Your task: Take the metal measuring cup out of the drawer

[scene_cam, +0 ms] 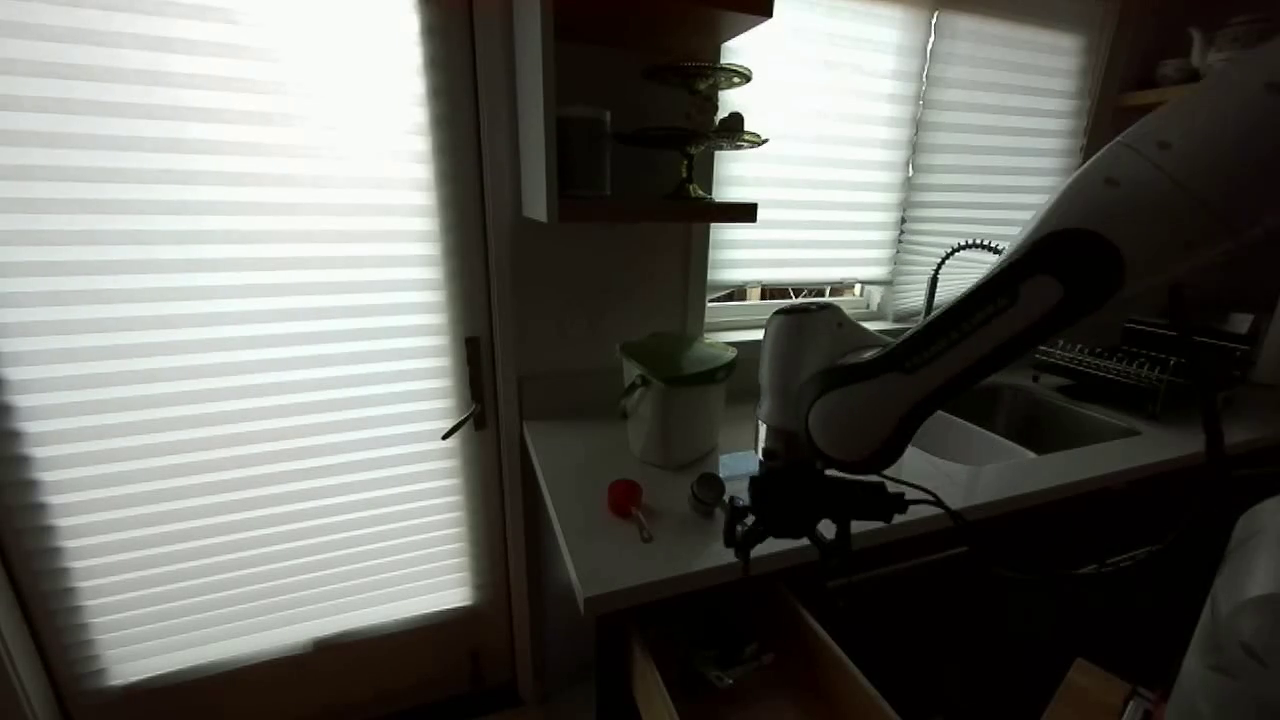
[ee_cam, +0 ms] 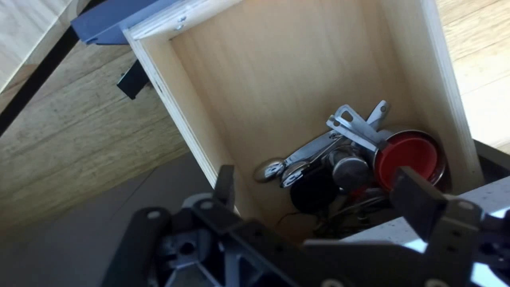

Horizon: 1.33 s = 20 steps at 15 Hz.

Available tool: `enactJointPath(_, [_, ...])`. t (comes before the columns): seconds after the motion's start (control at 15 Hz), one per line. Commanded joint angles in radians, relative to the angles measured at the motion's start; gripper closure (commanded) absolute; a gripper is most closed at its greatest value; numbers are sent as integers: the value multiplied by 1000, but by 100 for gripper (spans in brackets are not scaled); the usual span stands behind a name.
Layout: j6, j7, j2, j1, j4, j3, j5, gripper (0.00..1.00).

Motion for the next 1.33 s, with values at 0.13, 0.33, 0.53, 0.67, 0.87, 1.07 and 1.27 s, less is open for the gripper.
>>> enactJointPath(0.13, [98,107,104,43,6,-70,14,0])
enactJointPath(0.33, [145,143,172,47,18,-90,26,0])
enactJointPath(0.53, [145,152,178,50,25,-90,27,0])
enactJointPath(0.67, [171,214,229,45,54,-95,14,0])
enactJointPath(0.87, [240,231,312,63,82,-118,30,0])
enactJointPath(1.07, [314,219,382,79,92,-150,67,0])
enactJointPath(1.27, [395,196,456,84,90,-170,128,0])
